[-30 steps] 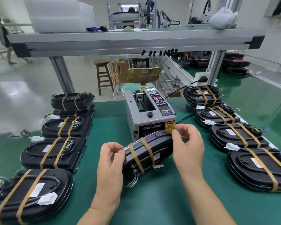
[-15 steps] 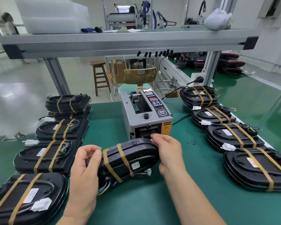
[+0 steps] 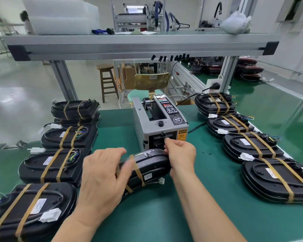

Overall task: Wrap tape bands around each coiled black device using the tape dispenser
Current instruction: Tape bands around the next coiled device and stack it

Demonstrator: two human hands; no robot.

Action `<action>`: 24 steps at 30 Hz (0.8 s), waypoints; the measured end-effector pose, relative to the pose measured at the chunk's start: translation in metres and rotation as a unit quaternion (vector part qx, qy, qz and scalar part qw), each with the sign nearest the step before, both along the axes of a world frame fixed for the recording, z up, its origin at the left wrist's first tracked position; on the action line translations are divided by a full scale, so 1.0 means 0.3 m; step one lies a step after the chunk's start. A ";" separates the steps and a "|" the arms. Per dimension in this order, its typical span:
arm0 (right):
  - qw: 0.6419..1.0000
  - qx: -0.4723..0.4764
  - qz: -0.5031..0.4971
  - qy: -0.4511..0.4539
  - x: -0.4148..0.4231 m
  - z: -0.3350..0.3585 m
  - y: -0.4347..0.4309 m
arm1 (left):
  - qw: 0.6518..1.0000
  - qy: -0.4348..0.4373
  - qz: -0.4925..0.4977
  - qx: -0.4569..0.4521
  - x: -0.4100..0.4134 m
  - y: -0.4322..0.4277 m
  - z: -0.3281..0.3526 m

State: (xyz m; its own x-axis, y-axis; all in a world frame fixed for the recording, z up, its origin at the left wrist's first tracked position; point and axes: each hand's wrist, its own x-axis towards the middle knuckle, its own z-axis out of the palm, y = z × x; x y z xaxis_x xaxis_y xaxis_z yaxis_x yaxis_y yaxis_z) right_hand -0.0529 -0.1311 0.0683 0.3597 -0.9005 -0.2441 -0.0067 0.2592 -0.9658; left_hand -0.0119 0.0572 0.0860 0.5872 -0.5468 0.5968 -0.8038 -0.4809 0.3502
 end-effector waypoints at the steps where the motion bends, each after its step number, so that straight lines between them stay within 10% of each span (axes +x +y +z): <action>1: 1.000 -0.005 -0.005 0.008 0.003 0.000 0.000 | 0.999 -0.022 0.004 0.044 -0.005 -0.003 0.012; 5: 1.000 -0.014 -0.010 0.023 0.014 0.001 0.010 | 0.984 -0.062 -0.002 0.164 -0.016 -0.034 0.035; 15: 0.976 0.080 0.066 -0.193 -0.123 0.098 0.120 | 0.988 -0.068 -0.020 0.137 -0.030 -0.061 0.032; 24: 0.989 -0.009 0.033 -0.143 -0.114 0.083 0.221 | 0.992 -0.056 -0.041 0.106 -0.039 -0.068 0.012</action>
State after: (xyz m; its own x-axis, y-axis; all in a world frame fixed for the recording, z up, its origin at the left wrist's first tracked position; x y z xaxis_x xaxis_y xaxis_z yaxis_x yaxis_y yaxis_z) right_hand -0.0870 -0.0647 0.0932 0.4696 -0.8762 -0.1086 0.2514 0.2506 -0.9349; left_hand -0.0235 0.0368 0.0897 0.4722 -0.7099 0.5225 -0.8715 -0.4652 0.1555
